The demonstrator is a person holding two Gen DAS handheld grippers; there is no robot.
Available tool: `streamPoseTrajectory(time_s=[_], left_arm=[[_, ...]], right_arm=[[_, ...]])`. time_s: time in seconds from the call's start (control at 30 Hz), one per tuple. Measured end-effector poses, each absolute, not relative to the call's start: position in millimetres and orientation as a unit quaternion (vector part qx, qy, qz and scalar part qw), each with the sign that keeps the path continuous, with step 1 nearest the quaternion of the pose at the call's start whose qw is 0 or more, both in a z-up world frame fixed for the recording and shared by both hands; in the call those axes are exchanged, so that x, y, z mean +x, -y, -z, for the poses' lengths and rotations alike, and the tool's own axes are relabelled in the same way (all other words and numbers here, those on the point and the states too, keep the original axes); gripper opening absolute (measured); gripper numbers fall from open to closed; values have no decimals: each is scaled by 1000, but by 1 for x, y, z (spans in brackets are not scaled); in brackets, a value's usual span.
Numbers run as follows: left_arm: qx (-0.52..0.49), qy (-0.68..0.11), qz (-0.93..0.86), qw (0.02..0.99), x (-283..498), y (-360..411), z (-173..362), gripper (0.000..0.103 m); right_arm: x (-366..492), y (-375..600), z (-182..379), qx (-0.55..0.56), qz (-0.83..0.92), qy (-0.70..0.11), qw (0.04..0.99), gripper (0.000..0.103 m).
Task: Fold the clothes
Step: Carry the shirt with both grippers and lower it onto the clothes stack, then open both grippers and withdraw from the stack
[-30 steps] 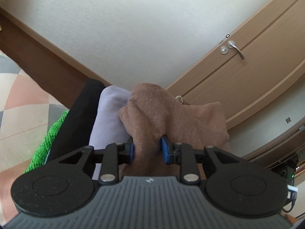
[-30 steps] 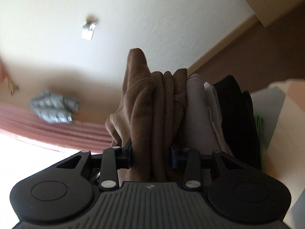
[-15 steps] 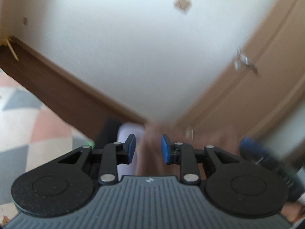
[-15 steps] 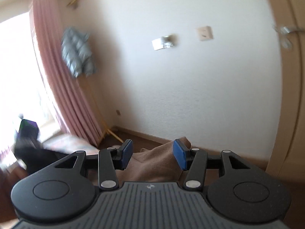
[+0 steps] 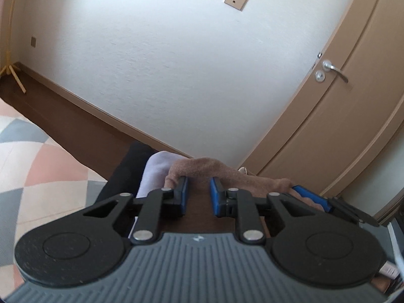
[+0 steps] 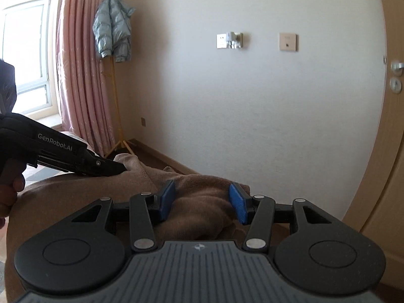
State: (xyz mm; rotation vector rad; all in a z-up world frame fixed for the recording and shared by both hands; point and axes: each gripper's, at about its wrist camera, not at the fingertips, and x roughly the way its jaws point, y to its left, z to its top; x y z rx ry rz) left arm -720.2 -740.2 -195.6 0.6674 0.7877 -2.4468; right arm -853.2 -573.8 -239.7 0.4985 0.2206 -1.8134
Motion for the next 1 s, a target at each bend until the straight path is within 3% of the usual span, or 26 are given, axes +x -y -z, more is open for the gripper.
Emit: streamPoseTrajectory(time_s=[0.27, 0.3, 0.37, 0.53, 0.7, 0.83, 0.9, 1.0], left_arm=[[249, -274, 892, 259, -726, 751, 187, 14], [247, -268, 893, 263, -722, 748, 182, 14], [244, -259, 895, 269, -714, 743, 173, 14], [241, -255, 891, 288, -675, 719, 152, 14], [251, -263, 884, 294, -655, 688, 152, 14], [279, -267, 869, 310, -658, 673, 161, 14], [288, -259, 862, 325, -658, 666, 153, 18], [304, -250, 847, 357, -656, 650, 136, 37]], right_arm=[[-883, 574, 236, 263, 763, -33, 589, 52], [-886, 573, 228, 265, 761, -31, 591, 53], [-888, 567, 212, 255, 765, -35, 590, 66], [-884, 542, 173, 212, 772, -31, 598, 68], [-844, 501, 157, 169, 756, -54, 630, 68], [-814, 507, 177, 196, 736, -142, 632, 67], [-814, 504, 186, 218, 736, -140, 626, 67], [-811, 492, 172, 224, 743, -125, 618, 67]])
